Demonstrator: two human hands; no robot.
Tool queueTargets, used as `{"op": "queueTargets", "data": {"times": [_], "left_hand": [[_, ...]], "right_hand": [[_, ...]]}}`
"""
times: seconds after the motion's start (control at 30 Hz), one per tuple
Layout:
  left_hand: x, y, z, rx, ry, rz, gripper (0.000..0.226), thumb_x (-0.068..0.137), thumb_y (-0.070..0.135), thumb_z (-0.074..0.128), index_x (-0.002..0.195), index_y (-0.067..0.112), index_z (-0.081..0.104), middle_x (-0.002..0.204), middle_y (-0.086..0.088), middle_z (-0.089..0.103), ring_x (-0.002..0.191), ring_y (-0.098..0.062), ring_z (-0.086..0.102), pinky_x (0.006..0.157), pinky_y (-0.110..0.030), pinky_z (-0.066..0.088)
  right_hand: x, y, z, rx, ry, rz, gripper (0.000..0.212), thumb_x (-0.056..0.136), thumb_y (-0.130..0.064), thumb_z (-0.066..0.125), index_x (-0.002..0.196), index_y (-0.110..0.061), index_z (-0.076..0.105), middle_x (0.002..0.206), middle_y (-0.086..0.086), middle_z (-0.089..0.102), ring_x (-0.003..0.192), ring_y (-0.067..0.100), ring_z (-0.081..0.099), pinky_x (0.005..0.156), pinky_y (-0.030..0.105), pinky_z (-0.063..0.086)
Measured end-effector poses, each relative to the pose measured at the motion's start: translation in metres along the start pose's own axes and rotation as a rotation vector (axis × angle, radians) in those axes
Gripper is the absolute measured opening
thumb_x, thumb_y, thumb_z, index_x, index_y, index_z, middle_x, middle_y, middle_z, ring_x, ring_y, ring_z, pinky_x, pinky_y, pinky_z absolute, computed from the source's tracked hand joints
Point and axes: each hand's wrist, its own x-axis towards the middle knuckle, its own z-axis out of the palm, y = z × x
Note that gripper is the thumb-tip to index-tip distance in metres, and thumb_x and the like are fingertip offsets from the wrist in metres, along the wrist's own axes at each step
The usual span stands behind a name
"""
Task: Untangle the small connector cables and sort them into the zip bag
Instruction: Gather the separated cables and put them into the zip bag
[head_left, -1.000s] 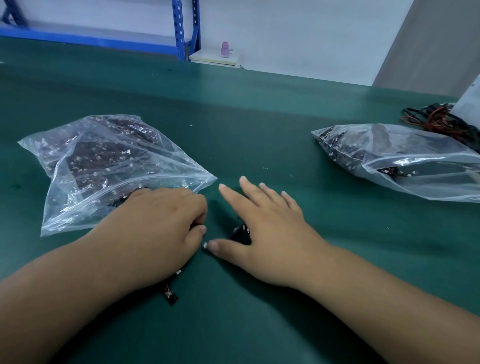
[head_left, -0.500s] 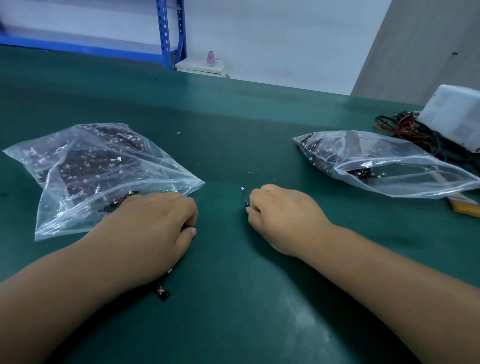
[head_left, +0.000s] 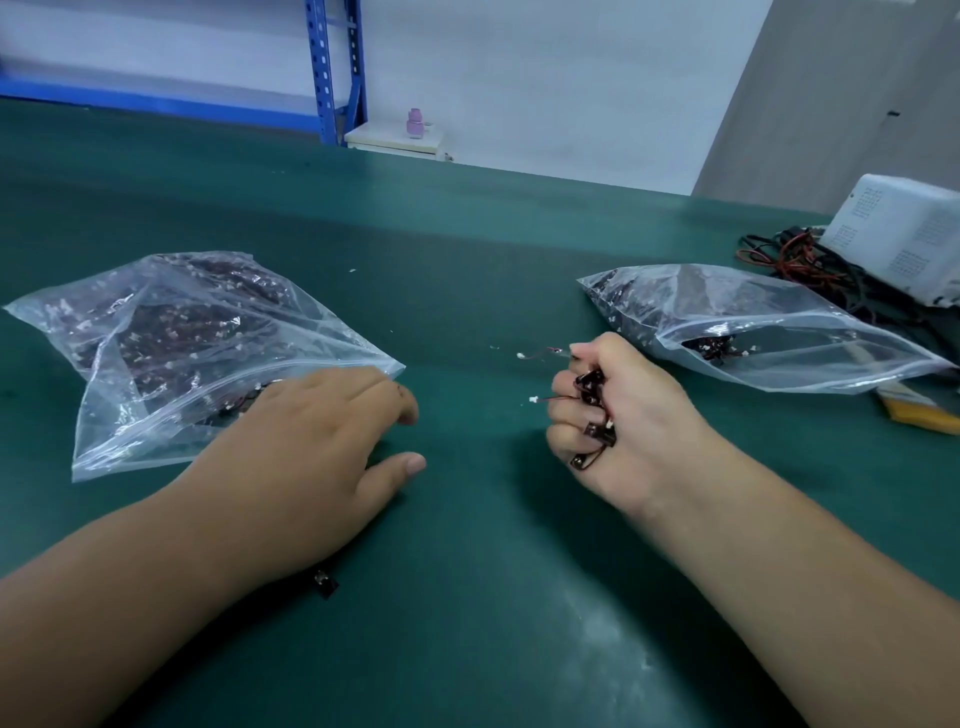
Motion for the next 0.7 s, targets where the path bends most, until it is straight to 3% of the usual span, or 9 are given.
{"op": "queueTargets", "data": {"times": [0.1, 0.2, 0.27, 0.4, 0.5, 0.6, 0.7], "left_hand": [[-0.005, 0.01, -0.004, -0.074, 0.075, 0.06, 0.067, 0.087, 0.069, 0.035, 0.14, 0.029, 0.046, 0.139, 0.021, 0.045, 0.128, -0.002, 0.036, 0.108, -0.02, 0.023], [-0.01, 0.016, -0.003, -0.279, 0.047, 0.09, 0.08, 0.084, 0.079, 0.031, 0.153, 0.04, 0.019, 0.15, 0.041, 0.016, 0.136, 0.02, 0.011, 0.106, 0.0, 0.003], [-0.011, 0.018, 0.002, -0.41, -0.01, 0.129, 0.083, 0.083, 0.079, 0.033, 0.154, 0.045, 0.006, 0.151, 0.045, 0.004, 0.139, 0.021, 0.004, 0.106, 0.002, 0.003], [-0.011, 0.025, 0.005, -0.555, -0.032, 0.188, 0.081, 0.086, 0.067, 0.045, 0.153, 0.043, 0.006, 0.156, 0.038, 0.007, 0.143, 0.013, 0.009, 0.111, -0.005, 0.011], [-0.012, 0.027, 0.005, -0.467, -0.002, 0.265, 0.079, 0.091, 0.06, 0.048, 0.156, 0.037, 0.009, 0.158, 0.03, 0.011, 0.145, 0.009, 0.013, 0.112, -0.006, 0.011], [-0.013, 0.029, 0.005, -0.387, 0.002, 0.311, 0.077, 0.092, 0.056, 0.049, 0.156, 0.031, 0.015, 0.16, 0.025, 0.014, 0.145, 0.005, 0.017, 0.113, -0.009, 0.014], [-0.011, 0.029, 0.004, -0.362, 0.013, 0.349, 0.072, 0.092, 0.053, 0.051, 0.154, 0.028, 0.024, 0.16, 0.022, 0.017, 0.145, 0.003, 0.02, 0.114, -0.013, 0.017]], "right_hand": [[-0.014, 0.001, 0.002, 0.311, -0.299, 0.287, 0.029, 0.084, -0.018, 0.052, 0.059, -0.02, 0.038, 0.057, -0.009, 0.031, 0.032, 0.005, 0.023, 0.033, 0.016, 0.015], [-0.027, 0.005, 0.008, 0.351, -0.454, 0.396, 0.024, 0.078, -0.017, 0.057, 0.06, -0.018, 0.04, 0.059, -0.008, 0.034, 0.038, 0.004, 0.018, 0.037, 0.015, 0.014], [-0.031, 0.008, 0.013, 0.338, -0.505, 0.433, 0.024, 0.078, -0.017, 0.058, 0.061, -0.017, 0.041, 0.059, -0.007, 0.036, 0.039, 0.005, 0.019, 0.037, 0.016, 0.016], [-0.03, 0.014, 0.015, 0.347, -0.478, 0.439, 0.02, 0.075, -0.018, 0.057, 0.062, -0.017, 0.041, 0.06, -0.006, 0.036, 0.034, 0.007, 0.03, 0.035, 0.017, 0.019], [-0.029, 0.018, 0.016, 0.366, -0.448, 0.47, 0.016, 0.076, -0.021, 0.052, 0.064, -0.014, 0.044, 0.06, -0.004, 0.039, 0.035, 0.009, 0.034, 0.034, 0.017, 0.021], [-0.028, 0.021, 0.016, 0.314, -0.402, 0.505, 0.025, 0.083, -0.026, 0.047, 0.065, -0.009, 0.05, 0.057, -0.001, 0.042, 0.037, 0.009, 0.035, 0.034, 0.017, 0.021], [-0.027, 0.023, 0.016, 0.329, -0.354, 0.521, 0.02, 0.087, -0.028, 0.047, 0.073, -0.014, 0.053, 0.059, -0.003, 0.045, 0.039, 0.009, 0.037, 0.034, 0.016, 0.021]]}}
